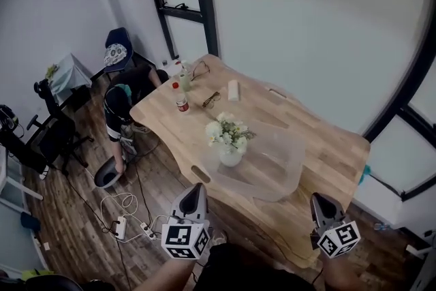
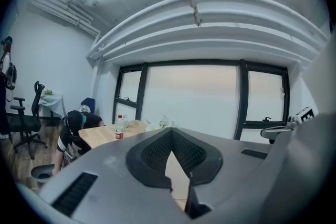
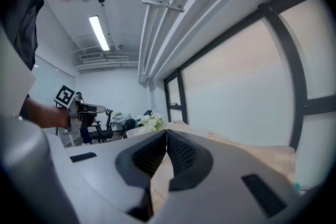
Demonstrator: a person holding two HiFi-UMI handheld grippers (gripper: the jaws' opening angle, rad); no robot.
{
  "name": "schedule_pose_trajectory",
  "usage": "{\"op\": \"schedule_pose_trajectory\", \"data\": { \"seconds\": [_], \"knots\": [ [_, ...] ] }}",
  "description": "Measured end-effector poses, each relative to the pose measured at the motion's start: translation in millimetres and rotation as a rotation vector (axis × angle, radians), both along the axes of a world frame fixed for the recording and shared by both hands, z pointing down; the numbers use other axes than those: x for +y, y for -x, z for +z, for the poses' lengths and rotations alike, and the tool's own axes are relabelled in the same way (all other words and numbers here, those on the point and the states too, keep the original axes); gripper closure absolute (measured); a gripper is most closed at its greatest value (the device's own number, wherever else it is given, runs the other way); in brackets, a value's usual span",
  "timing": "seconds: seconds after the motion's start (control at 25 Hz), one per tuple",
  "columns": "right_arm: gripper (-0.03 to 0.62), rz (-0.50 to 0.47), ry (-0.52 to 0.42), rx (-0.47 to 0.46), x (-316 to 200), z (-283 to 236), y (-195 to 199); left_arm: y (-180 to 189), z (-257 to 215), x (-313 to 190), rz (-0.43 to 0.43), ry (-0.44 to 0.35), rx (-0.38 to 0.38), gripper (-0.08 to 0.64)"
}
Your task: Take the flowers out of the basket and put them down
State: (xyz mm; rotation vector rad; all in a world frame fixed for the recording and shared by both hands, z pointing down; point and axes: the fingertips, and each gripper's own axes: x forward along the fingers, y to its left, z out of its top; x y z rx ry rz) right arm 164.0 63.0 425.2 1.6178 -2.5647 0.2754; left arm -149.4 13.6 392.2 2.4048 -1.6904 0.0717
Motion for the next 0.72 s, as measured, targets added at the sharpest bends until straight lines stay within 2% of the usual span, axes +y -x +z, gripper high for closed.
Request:
{"op": "schedule_pose_trajectory", "data": {
  "seconds": [0.36, 0.56, 0.72],
  "knots": [
    [0.571, 0.080, -0.049, 0.041, -83.3, -24.8, 42.2, 41.3, 1.5, -80.6, 0.069, -0.015, -0.009, 0.555],
    [0.571, 0.098, -0.057, 0.064, -129.3, -24.0, 61.3, 46.7, -2.9, -110.2, 0.142, -0.051, -0.011, 0.555],
    [0.571, 0.130, -0.097, 0.069, -162.7, -41.1, 73.5, 65.8, 1.9, -137.4, 0.151, -0.035, 0.008, 0.557]
  ]
}}
